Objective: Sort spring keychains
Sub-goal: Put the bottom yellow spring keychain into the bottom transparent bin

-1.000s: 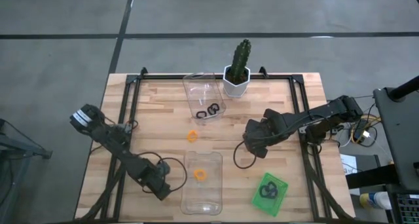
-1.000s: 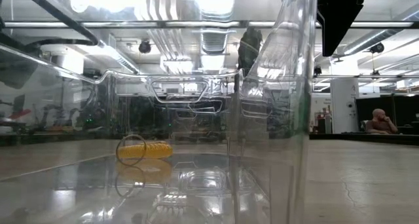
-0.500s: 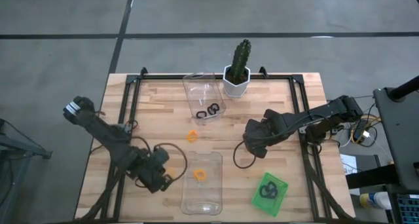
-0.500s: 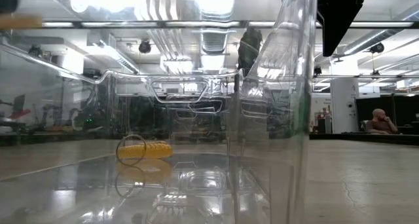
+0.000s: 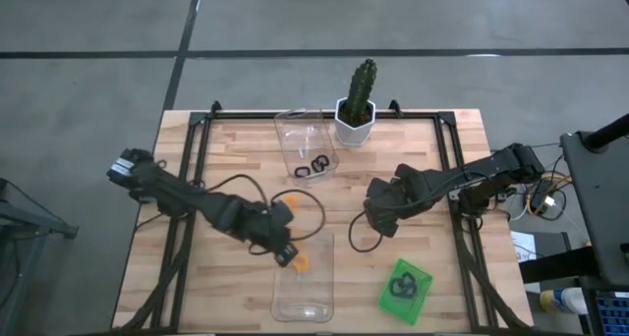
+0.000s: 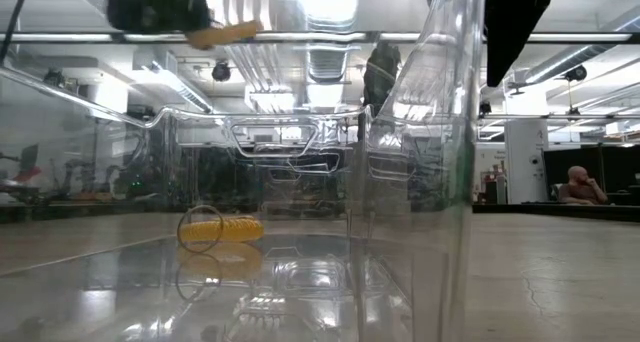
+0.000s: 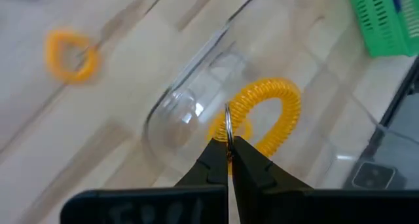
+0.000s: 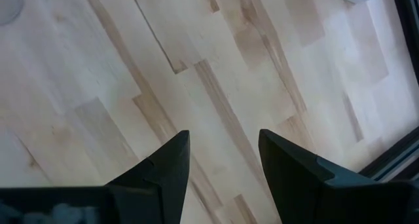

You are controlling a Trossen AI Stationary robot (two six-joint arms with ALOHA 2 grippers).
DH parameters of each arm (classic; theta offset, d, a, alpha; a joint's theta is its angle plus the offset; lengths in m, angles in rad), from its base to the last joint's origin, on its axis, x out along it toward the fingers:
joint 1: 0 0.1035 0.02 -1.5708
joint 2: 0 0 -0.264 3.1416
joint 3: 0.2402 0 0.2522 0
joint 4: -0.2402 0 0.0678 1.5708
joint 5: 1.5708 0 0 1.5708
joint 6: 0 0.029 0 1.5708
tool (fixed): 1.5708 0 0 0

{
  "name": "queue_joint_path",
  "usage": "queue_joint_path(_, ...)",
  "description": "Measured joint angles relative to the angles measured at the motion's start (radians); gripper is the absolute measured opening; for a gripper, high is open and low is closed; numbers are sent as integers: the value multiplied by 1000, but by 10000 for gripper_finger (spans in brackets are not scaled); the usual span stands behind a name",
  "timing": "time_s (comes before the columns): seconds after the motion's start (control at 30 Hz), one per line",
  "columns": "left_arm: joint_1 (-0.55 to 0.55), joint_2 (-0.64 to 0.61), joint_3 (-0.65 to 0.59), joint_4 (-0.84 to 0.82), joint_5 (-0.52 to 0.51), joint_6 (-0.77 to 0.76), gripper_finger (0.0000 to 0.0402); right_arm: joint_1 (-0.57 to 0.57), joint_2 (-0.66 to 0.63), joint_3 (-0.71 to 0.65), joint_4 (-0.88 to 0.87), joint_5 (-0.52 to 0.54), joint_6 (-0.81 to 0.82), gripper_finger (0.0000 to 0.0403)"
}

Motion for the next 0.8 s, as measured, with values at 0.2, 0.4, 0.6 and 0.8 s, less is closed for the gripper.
queue_joint_path(0.2,14,147,70,56,116,145,1,0,0,-2,1,3,10,178)
queue_joint_path(0.4,14,302,154,55,228,270,1,0,0,-7,3,5,12,178)
queue_joint_path(0.6,17,427,216,47,291,369,1,0,0,-16,4,8,12,178)
queue_joint_path(0.8,32,464,225,54,336,361,39,0,0,-18,8,8,12,178)
